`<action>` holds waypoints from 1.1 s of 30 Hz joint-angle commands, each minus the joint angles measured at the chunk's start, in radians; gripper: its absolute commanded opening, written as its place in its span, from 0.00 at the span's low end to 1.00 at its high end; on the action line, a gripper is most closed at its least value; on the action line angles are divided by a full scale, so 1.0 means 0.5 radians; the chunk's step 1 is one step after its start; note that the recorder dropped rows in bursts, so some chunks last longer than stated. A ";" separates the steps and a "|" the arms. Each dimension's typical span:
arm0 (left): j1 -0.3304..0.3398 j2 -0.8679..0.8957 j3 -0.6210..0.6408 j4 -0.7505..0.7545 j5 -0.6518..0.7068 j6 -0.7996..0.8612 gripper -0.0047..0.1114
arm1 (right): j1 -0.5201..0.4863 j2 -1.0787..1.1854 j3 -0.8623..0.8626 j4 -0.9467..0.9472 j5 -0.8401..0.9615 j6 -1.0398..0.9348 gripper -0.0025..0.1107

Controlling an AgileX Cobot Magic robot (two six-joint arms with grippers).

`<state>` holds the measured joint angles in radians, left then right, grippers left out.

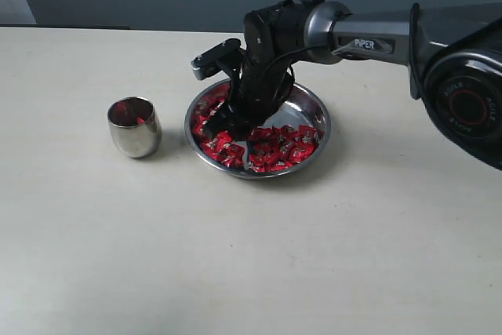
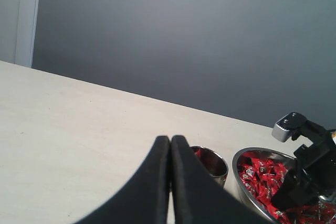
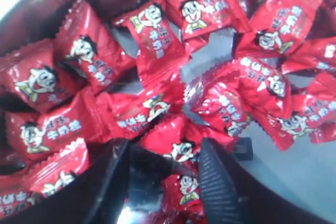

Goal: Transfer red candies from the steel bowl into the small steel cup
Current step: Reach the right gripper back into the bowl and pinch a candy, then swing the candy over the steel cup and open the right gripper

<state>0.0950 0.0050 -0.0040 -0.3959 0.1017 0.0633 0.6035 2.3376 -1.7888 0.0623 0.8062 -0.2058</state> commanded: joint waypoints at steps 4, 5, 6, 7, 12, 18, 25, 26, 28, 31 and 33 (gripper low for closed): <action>0.003 -0.010 0.008 -0.020 -0.009 -0.001 0.04 | -0.007 0.018 -0.004 -0.016 -0.037 0.004 0.28; 0.003 -0.010 0.008 -0.020 -0.009 -0.001 0.04 | -0.007 0.018 -0.004 -0.016 -0.037 0.004 0.22; 0.003 -0.010 0.008 -0.020 -0.009 -0.001 0.04 | -0.007 0.018 -0.004 -0.016 -0.037 0.004 0.17; 0.003 -0.010 0.008 -0.020 -0.009 -0.001 0.04 | -0.007 0.018 -0.004 -0.016 -0.037 0.004 0.10; 0.003 -0.010 0.008 -0.020 -0.009 -0.001 0.04 | -0.007 -0.009 -0.004 -0.003 0.006 0.037 0.03; 0.003 -0.010 0.008 -0.020 -0.009 -0.001 0.04 | -0.007 -0.148 -0.004 -0.003 -0.001 0.050 0.03; 0.003 -0.010 0.008 -0.020 -0.009 -0.001 0.04 | -0.007 -0.307 -0.004 0.175 -0.063 0.047 0.03; 0.003 -0.010 0.008 -0.020 -0.009 -0.001 0.04 | -0.003 -0.318 -0.004 0.261 -0.085 0.038 0.03; 0.003 -0.010 0.008 -0.020 -0.009 -0.001 0.04 | 0.017 -0.327 -0.004 0.395 -0.143 -0.045 0.03; 0.003 -0.010 0.008 -0.020 -0.009 -0.001 0.04 | 0.079 -0.331 -0.004 0.584 -0.257 -0.198 0.03; 0.003 -0.010 0.008 -0.020 -0.009 -0.001 0.04 | 0.131 -0.331 -0.004 0.673 -0.332 -0.291 0.03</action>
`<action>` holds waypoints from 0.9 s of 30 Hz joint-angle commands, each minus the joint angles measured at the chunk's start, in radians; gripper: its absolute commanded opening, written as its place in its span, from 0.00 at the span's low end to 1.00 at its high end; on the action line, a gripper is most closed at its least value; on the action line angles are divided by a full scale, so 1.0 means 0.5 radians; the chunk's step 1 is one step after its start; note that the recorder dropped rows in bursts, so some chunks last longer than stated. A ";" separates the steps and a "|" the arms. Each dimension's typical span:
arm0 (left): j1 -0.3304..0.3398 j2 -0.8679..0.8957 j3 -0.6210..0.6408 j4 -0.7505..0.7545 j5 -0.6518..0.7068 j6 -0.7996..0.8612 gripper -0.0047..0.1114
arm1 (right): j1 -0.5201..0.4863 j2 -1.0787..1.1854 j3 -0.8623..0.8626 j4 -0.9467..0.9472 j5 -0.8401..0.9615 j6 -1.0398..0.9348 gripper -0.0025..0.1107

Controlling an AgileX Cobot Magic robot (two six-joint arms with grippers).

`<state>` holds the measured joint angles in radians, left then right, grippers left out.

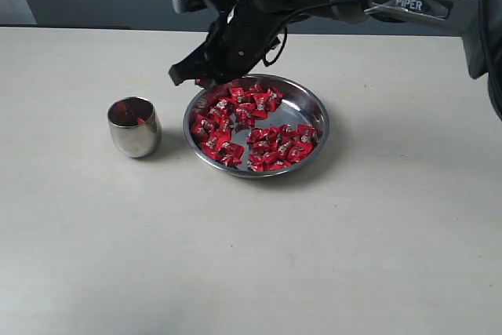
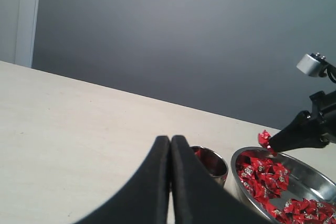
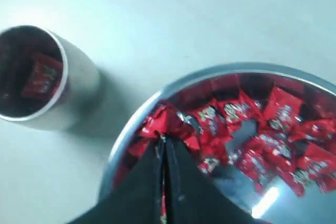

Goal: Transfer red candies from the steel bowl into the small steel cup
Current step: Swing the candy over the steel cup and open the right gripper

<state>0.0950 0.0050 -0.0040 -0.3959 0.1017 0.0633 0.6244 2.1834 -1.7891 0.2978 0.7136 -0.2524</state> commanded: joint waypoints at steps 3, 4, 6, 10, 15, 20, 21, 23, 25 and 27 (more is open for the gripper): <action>0.003 -0.010 0.008 -0.020 -0.009 -0.001 0.04 | 0.175 -0.019 -0.003 0.258 -0.311 -0.275 0.03; 0.003 -0.010 0.008 -0.020 -0.009 -0.001 0.04 | 0.197 -0.019 -0.003 0.258 -0.343 -0.288 0.03; 0.003 -0.010 0.008 -0.020 -0.009 -0.001 0.04 | 0.246 -0.019 -0.003 0.258 -0.410 -0.318 0.03; 0.003 -0.010 0.008 -0.020 -0.009 -0.001 0.04 | 0.285 -0.008 -0.003 0.258 -0.454 -0.326 0.03; 0.003 -0.010 0.008 -0.020 -0.009 -0.001 0.04 | 0.289 0.034 -0.003 0.246 -0.441 -0.331 0.03; 0.003 -0.010 0.008 -0.020 -0.009 -0.001 0.04 | 0.289 0.069 -0.003 0.246 -0.437 -0.396 0.03; 0.003 -0.010 0.008 -0.020 -0.009 -0.001 0.04 | 0.289 0.069 -0.003 0.246 -0.433 -0.400 0.08; 0.003 -0.010 0.008 -0.020 -0.009 -0.001 0.04 | 0.289 0.069 -0.003 0.246 -0.433 -0.400 0.25; 0.003 -0.010 0.008 -0.020 -0.009 -0.001 0.04 | 0.289 0.069 -0.003 0.246 -0.448 -0.400 0.32; 0.003 -0.010 0.008 -0.020 -0.009 -0.001 0.04 | 0.285 0.065 -0.003 0.216 -0.428 -0.400 0.32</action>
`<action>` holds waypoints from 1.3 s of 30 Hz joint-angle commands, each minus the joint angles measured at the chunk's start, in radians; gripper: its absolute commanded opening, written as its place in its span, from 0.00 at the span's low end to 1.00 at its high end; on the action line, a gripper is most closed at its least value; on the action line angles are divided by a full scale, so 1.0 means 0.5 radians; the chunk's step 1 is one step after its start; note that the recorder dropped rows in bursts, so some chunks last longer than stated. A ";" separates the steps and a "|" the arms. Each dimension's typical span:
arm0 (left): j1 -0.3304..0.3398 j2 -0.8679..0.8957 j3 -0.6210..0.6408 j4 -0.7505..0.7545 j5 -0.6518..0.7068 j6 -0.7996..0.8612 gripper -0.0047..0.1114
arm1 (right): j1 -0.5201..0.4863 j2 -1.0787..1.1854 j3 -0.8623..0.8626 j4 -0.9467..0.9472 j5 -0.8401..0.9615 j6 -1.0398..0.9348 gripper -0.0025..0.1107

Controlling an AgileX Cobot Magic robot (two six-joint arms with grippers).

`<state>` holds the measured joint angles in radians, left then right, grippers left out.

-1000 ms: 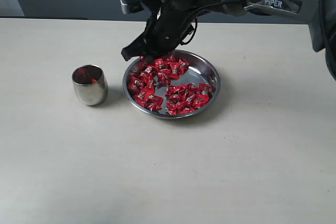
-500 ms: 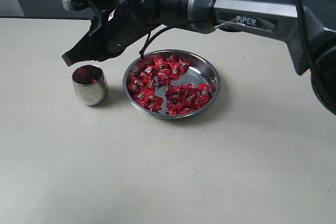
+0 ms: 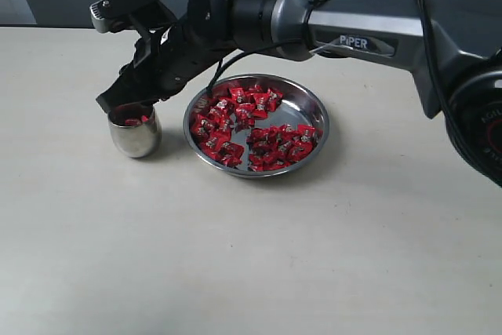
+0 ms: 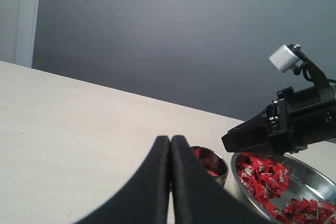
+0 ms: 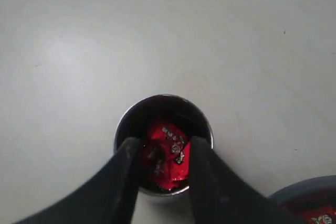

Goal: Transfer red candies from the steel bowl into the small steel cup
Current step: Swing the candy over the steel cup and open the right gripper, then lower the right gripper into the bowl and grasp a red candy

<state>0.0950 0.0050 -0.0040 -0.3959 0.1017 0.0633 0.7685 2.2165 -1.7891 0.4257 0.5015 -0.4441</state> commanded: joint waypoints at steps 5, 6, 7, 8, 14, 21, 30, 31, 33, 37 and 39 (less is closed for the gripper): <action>0.003 -0.010 0.008 -0.020 -0.009 -0.001 0.04 | -0.189 0.003 -0.003 -0.490 0.467 0.420 0.31; 0.003 -0.010 0.008 -0.020 -0.009 -0.001 0.04 | -0.215 0.006 -0.003 -0.563 0.534 0.465 0.31; 0.003 -0.010 0.008 -0.020 -0.009 -0.001 0.04 | -0.251 0.007 -0.003 -0.679 0.626 0.528 0.31; 0.003 -0.010 0.008 -0.020 -0.009 -0.001 0.04 | -0.267 0.011 -0.003 -0.727 0.666 0.542 0.31; 0.003 -0.010 0.008 -0.020 -0.009 -0.001 0.04 | -0.325 0.088 -0.003 -0.947 0.742 0.611 0.31; 0.003 -0.010 0.008 -0.020 -0.009 -0.001 0.04 | -0.326 0.142 -0.003 -1.027 0.417 0.794 0.31; 0.003 -0.010 0.008 -0.020 -0.009 -0.001 0.04 | -0.326 0.233 -0.003 -1.461 0.434 1.087 0.31; 0.003 -0.010 0.008 -0.020 -0.009 -0.001 0.04 | -0.326 0.242 -0.003 -1.501 0.434 1.128 0.31; 0.003 -0.010 0.008 -0.020 -0.009 -0.001 0.04 | -0.336 0.246 -0.003 -1.529 0.428 1.182 0.31; 0.003 -0.010 0.008 -0.020 -0.009 -0.001 0.04 | -0.351 0.259 -0.003 -1.507 0.370 1.204 0.31; 0.003 -0.010 0.008 -0.020 -0.009 -0.001 0.04 | -0.356 0.264 -0.003 -1.507 0.350 1.204 0.31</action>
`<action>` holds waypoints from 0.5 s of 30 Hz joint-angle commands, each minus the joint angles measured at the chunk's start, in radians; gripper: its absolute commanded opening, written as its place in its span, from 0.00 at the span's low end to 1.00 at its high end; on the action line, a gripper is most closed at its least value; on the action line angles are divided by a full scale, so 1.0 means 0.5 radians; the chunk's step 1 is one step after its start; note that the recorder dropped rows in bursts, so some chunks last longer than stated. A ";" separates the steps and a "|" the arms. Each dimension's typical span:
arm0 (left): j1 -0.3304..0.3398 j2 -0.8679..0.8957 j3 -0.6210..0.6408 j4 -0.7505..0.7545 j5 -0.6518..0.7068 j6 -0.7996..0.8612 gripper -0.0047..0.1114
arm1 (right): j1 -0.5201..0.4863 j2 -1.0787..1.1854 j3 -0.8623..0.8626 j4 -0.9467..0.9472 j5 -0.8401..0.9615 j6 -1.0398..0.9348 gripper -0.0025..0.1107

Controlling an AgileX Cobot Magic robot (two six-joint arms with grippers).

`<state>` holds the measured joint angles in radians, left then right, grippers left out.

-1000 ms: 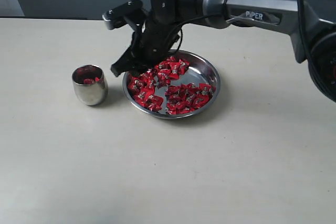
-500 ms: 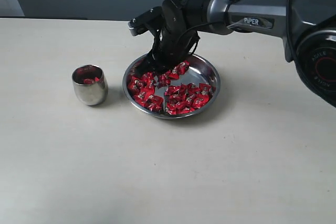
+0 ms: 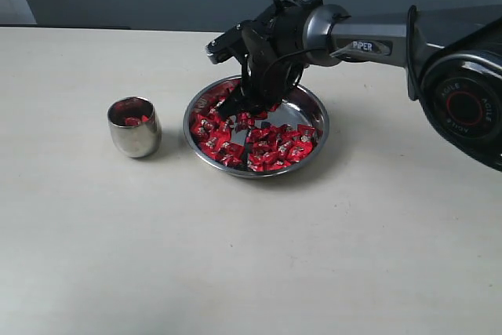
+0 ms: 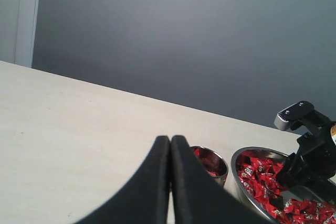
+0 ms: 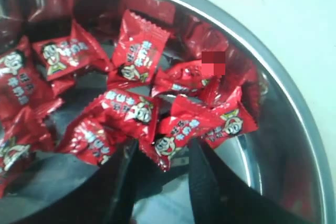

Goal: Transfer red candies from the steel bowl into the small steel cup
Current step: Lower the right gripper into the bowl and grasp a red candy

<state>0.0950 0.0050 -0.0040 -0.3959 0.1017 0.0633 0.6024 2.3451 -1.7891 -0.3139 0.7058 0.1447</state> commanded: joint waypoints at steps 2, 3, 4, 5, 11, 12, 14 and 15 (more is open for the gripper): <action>0.003 -0.010 0.008 -0.020 -0.009 -0.001 0.04 | -0.025 0.016 -0.003 -0.001 -0.080 0.026 0.31; 0.003 -0.010 0.008 -0.020 -0.009 -0.001 0.04 | -0.029 0.020 -0.003 0.014 -0.090 0.026 0.31; 0.003 -0.010 0.008 -0.020 -0.009 -0.001 0.04 | -0.029 0.028 -0.003 0.019 -0.100 0.026 0.31; 0.003 -0.010 0.008 -0.020 -0.009 -0.001 0.04 | -0.029 0.034 -0.003 0.023 -0.104 0.026 0.31; 0.003 -0.010 0.008 -0.020 -0.009 -0.001 0.04 | -0.029 0.051 -0.003 0.063 -0.125 0.026 0.31; 0.003 -0.010 0.008 -0.020 -0.009 -0.001 0.04 | -0.029 0.051 -0.003 0.063 -0.125 0.026 0.31; 0.003 -0.010 0.008 -0.020 -0.009 -0.001 0.04 | -0.029 0.051 -0.003 0.063 -0.125 0.026 0.31; 0.003 -0.010 0.008 -0.020 -0.009 -0.001 0.04 | -0.029 0.051 -0.003 0.063 -0.125 0.026 0.31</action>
<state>0.0950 0.0050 -0.0040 -0.3959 0.1017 0.0633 0.5941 2.3711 -1.7891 -0.2837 0.6520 0.1558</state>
